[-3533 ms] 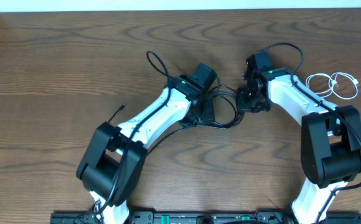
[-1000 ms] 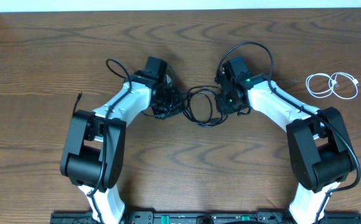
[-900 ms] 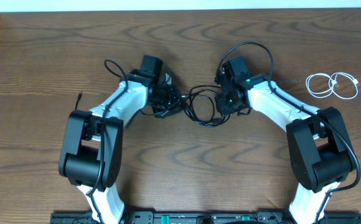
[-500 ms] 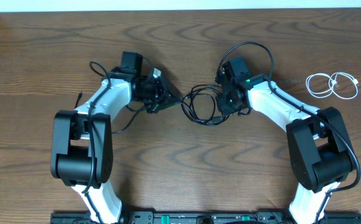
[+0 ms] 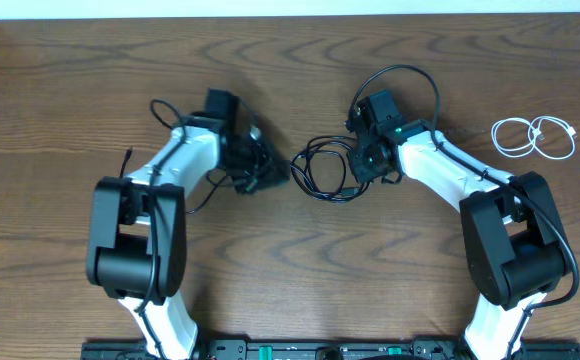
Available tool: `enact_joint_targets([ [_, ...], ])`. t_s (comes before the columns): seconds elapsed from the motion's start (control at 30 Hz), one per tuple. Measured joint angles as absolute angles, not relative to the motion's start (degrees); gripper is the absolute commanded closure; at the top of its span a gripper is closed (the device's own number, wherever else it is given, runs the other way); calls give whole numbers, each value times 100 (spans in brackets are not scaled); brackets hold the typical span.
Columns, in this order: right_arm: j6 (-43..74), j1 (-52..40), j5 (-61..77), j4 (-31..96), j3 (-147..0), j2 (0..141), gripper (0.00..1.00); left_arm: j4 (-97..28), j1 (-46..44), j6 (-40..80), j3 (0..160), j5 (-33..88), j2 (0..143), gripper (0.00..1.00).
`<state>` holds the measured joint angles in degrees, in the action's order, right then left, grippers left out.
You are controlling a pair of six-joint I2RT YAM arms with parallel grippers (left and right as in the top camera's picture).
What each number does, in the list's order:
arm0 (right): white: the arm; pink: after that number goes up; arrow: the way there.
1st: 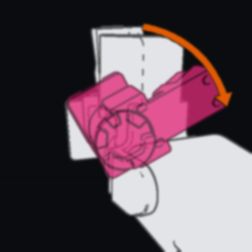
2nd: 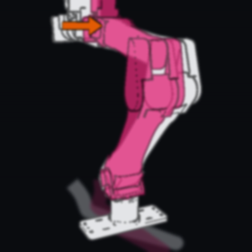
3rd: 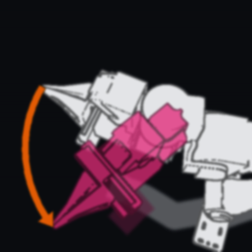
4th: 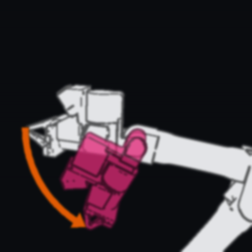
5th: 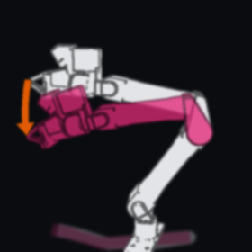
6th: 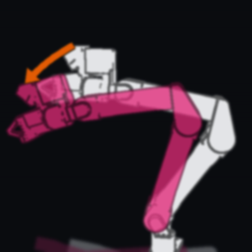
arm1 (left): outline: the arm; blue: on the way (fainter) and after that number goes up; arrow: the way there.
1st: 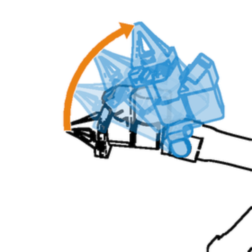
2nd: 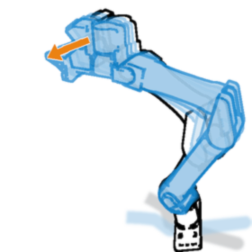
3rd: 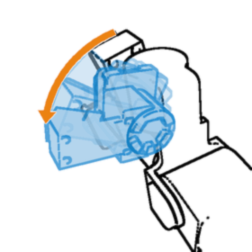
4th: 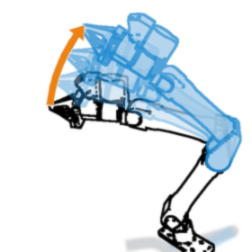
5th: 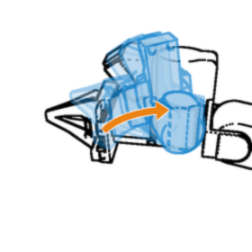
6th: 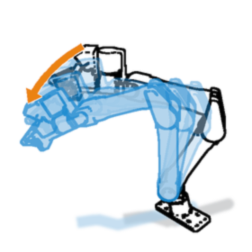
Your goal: Untangle cables
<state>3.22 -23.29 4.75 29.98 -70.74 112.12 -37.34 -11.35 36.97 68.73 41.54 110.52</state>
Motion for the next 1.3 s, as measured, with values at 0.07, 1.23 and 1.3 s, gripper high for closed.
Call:
enact_joint_targets([
  [0.07, 322, -2316, 552, 2989, -7076, 11212, 72, -4042, -1365, 3695, 6873, 3730, 11052, 92],
  [1.23, 209, -2379, 1017, 3094, -7120, 11212, 57, -2665, -2305, 4348, 6873, 2663, 11054, 91],
  [1.3, 156, -2379, 1142, 3055, -7120, 11212, 56, -2821, -2290, 4348, 6873, 2663, 11054, 91],
])
